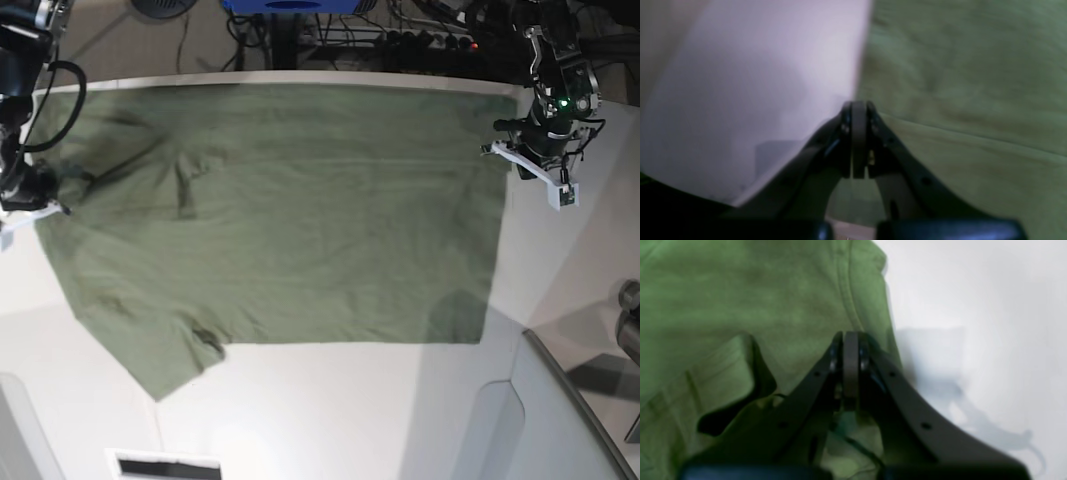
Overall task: Layout the t-shirt on the table in an organized manner, then fold the t-shirt properly
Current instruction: 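Drag the held edges toward the robot with both grippers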
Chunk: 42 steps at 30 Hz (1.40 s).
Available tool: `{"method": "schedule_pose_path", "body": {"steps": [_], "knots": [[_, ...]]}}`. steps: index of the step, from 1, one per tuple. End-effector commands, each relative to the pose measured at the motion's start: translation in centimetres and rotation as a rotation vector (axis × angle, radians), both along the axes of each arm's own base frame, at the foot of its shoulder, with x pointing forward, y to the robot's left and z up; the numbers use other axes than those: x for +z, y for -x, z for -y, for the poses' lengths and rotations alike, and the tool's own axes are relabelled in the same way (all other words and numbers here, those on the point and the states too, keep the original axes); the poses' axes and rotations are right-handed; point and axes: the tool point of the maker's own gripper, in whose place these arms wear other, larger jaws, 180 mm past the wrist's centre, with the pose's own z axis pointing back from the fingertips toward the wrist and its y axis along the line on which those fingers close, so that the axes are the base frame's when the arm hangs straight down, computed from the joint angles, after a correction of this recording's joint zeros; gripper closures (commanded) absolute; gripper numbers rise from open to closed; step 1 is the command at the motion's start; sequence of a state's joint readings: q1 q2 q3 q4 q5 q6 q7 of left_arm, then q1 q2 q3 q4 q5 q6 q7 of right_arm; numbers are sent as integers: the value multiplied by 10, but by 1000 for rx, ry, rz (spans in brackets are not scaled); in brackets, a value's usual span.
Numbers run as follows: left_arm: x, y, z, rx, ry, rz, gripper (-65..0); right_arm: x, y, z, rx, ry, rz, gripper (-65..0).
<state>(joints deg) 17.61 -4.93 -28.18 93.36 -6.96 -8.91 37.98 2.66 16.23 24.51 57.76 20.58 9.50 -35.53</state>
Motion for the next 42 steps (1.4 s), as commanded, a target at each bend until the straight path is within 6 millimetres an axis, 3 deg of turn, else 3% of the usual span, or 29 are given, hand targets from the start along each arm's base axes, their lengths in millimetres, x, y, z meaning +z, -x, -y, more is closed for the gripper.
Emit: {"method": "schedule_pose_path", "body": {"steps": [1, 5, 11, 15, 18, 20, 22, 24, 26, 28, 36, 42], "knots": [[10, -6, -6, 1, -22, 35, 0, 10, -6, 14, -9, 29, 16, 0], [9, -7, -6, 1, -23, 35, 0, 14, -6, 21, -8, 44, 17, 0], [10, -7, -6, 1, -23, 36, 0, 20, -14, 17, 4, 47, 40, 0], [12, -13, -5, 4, -15, 53, 0, 51, -39, 16, 35, 88, 136, 0], [18, -32, -5, 6, -12, 86, 0, 78, -69, 12, 82, 96, 220, 0], [21, -48, -6, 14, 0, 107, 0, 84, -89, 6, 111, 66, 248, -6], [23, -58, -11, 11, -6, 112, 0, 84, -109, 3, 106, 19, 254, -60], [22, -62, -14, 8, -6, 94, 0, 85, -124, 16, 71, -7, 246, -173], [23, -65, -16, 11, -4, 85, 0, 82, -137, 20, 35, -39, 260, -270], [25, -64, -19, 10, -14, 80, 0, 77, -141, 31, -8, -46, 274, -321], [27, -58, -34, 16, -44, 67, 0, 23, -122, 21, 46, 31, 230, -321], [27, -56, -40, 15, -57, 59, 0, 16, -117, 20, 43, 34, 224, -320]]}}
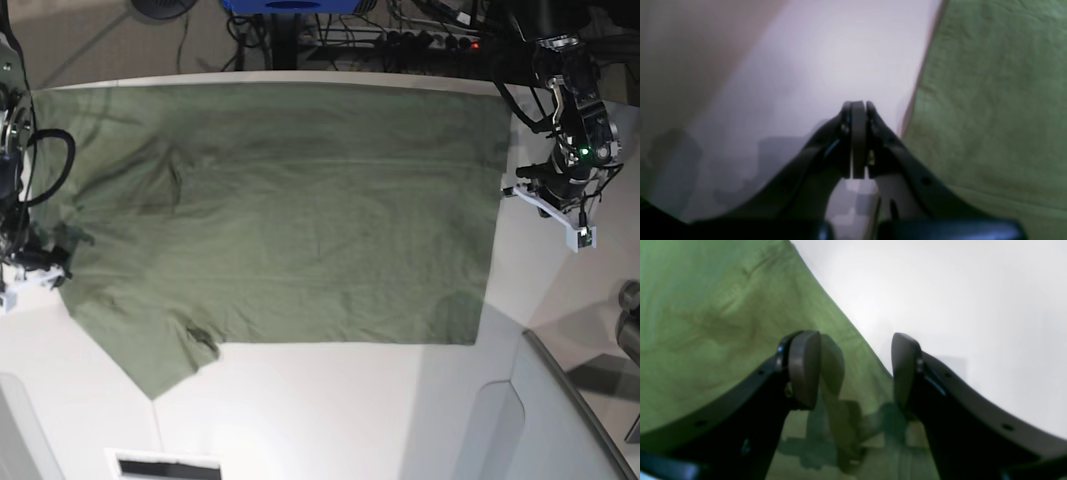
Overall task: Layout the t-shirt on the table in an organized manner, then fold the t-shirt properly
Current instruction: 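Drag the held edges toward the robot with both grippers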
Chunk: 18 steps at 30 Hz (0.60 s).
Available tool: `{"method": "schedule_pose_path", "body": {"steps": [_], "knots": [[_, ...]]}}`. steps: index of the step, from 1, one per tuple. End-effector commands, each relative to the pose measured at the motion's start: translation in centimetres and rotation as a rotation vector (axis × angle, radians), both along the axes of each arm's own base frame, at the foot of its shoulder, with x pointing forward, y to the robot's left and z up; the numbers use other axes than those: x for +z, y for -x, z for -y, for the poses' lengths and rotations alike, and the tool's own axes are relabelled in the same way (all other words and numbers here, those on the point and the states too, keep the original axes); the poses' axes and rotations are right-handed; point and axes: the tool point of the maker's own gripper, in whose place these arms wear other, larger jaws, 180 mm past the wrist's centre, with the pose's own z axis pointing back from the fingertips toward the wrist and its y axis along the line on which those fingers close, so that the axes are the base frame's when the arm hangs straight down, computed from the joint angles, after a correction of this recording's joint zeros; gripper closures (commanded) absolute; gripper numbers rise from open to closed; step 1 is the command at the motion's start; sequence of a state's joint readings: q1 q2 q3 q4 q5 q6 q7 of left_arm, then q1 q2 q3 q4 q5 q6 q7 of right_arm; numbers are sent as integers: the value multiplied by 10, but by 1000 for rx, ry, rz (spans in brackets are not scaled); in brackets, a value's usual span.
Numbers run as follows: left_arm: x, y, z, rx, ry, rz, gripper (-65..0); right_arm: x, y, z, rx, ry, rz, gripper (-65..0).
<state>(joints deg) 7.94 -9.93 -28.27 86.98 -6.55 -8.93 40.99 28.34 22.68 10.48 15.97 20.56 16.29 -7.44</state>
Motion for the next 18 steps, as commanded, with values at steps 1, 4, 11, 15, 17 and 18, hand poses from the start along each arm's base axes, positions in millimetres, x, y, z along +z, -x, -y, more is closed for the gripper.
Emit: {"method": "schedule_pose_path", "body": {"steps": [1, 4, 11, 15, 17, 18], "knots": [[14, -10, -8, 1, -25, 43, 0, 13, -10, 10, -7, 19, 24, -308], [8, -8, -8, 7, -15, 30, 0, 12, -9, 10, -6, 18, 21, -167], [-14, -37, -13, 44, 56, -5, 0, 12, -9, 10, -9, 18, 18, 0], [-15, -67, -13, 67, 107, 9, 0, 13, -9, 13, -11, 23, 20, 0], [-10, -85, -15, 74, 125, 24, 0, 14, -9, 14, -10, 25, 20, 0], [-9, -91, -15, 78, 137, 26, 0, 14, -9, 14, -10, 25, 20, 0]]}}
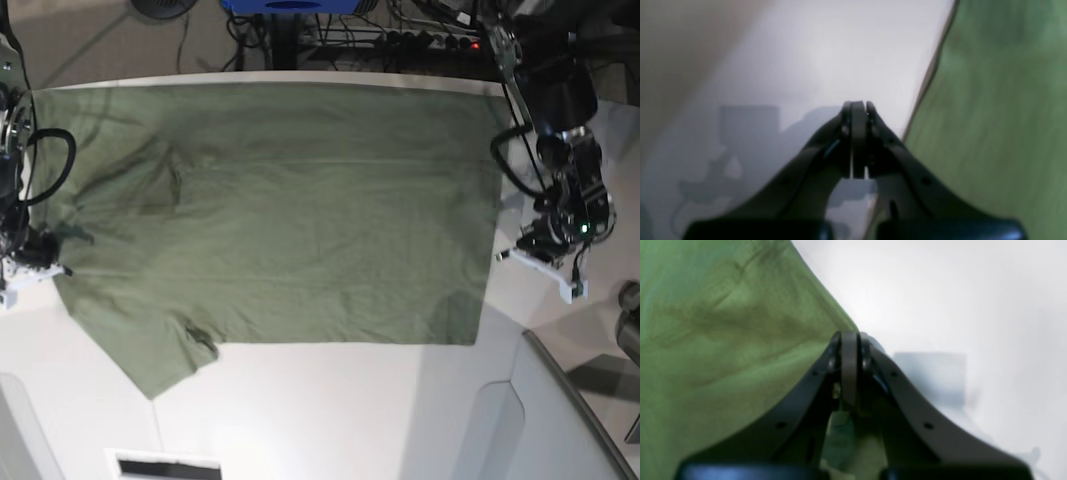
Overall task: Layout the t-shirt on the table in an organized manner, then fold the t-shirt properly
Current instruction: 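Drag the held edges toward the robot with both grippers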
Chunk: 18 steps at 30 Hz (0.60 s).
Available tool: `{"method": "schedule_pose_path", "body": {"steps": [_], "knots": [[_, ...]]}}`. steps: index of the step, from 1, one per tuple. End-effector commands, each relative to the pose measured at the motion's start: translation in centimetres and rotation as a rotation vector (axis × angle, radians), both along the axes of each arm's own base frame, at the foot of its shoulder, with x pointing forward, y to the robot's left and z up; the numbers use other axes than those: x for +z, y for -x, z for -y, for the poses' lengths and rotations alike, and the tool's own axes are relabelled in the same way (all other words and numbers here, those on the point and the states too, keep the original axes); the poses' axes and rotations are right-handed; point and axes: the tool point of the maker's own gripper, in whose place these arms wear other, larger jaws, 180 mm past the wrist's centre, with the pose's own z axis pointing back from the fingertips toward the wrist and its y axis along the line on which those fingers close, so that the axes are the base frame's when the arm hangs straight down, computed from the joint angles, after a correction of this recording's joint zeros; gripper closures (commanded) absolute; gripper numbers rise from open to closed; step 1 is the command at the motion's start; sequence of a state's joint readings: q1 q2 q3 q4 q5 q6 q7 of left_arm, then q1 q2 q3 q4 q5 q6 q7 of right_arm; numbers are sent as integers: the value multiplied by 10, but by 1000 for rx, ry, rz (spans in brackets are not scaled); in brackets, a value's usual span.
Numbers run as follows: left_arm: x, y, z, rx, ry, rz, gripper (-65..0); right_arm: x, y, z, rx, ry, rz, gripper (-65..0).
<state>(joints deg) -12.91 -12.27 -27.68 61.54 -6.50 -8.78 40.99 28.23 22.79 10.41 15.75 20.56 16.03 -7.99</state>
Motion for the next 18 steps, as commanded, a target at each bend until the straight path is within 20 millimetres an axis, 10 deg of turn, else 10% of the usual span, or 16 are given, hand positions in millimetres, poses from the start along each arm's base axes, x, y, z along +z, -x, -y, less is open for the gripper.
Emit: {"method": "schedule_pose_path", "body": {"steps": [1, 4, 11, 18], "knots": [[16, -18, -8, 10, -8, 50, 0, 16, -13, 13, -7, 25, 36, 0], [9, -31, -1, 21, 42, 35, 0, 16, -13, 12, -6, 24, 37, 0], [-11, -41, 10, 41, 93, 57, -387, 16, -14, 10, -5, 22, 37, 0], [-40, -45, 53, -75, 99, -10, -354, 16, -14, 10, -5, 22, 39, 0]]}}
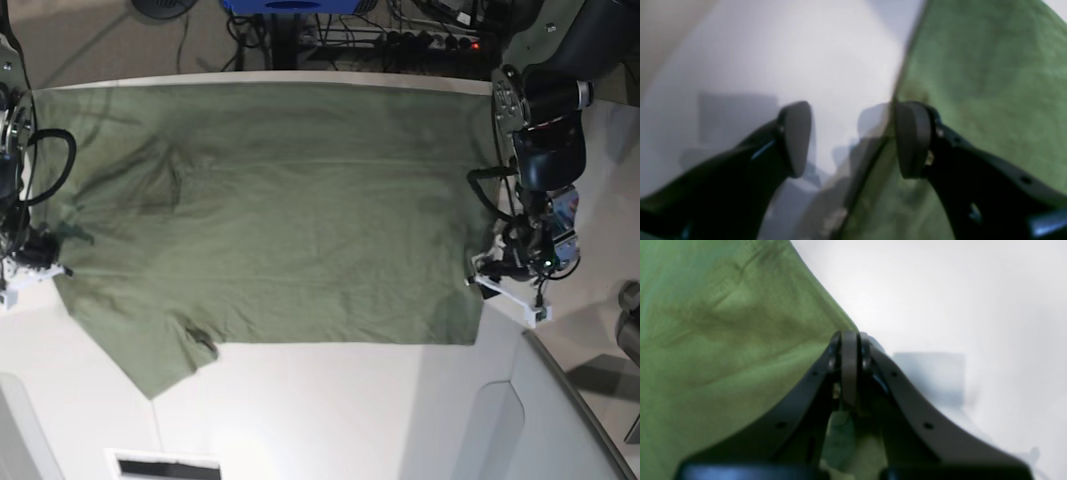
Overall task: Layout the t-shirt on the table in an organized manner, then fold the t-shirt properly
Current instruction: 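Drag the held edges toward the robot with both grippers, then fold the held shirt half over the other half with both grippers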
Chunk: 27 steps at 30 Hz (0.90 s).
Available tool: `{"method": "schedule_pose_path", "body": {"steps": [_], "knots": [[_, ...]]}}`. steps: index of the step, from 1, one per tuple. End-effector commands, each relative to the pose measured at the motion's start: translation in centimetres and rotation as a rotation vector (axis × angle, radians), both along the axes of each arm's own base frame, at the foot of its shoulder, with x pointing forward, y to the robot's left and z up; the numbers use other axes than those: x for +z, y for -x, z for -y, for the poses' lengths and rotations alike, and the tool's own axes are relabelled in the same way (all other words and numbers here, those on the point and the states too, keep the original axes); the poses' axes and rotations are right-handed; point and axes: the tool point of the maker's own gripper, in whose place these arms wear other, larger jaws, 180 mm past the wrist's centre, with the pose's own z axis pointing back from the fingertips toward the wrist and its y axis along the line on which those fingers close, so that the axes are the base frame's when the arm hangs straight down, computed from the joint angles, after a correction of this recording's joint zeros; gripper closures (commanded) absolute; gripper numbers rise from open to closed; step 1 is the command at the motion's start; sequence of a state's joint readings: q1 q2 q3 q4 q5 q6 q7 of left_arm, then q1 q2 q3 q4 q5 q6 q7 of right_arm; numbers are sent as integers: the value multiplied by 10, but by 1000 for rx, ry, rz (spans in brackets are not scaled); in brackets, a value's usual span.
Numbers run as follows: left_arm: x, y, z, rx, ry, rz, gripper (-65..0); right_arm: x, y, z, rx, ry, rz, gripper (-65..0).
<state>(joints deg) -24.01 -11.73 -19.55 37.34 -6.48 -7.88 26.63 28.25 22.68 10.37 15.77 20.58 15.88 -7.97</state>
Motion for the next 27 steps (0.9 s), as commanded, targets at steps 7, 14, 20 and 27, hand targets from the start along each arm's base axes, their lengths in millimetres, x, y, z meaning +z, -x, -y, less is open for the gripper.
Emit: {"method": "schedule_pose_path", "body": {"steps": [7, 14, 20, 27], "knots": [[0, -6, 21, -26, 43, 2, 0, 18, -14, 14, -5, 27, 39, 0], [30, -21, 14, -47, -9, 79, 0, 42, -32, 15, 30, 72, 124, 0], [54, -16, 19, -77, -39, 100, 0, 57, -41, 16, 42, 93, 172, 0], [75, -3, 18, -103, -87, 125, 0, 62, -37, 13, 78, 109, 166, 0]]}}
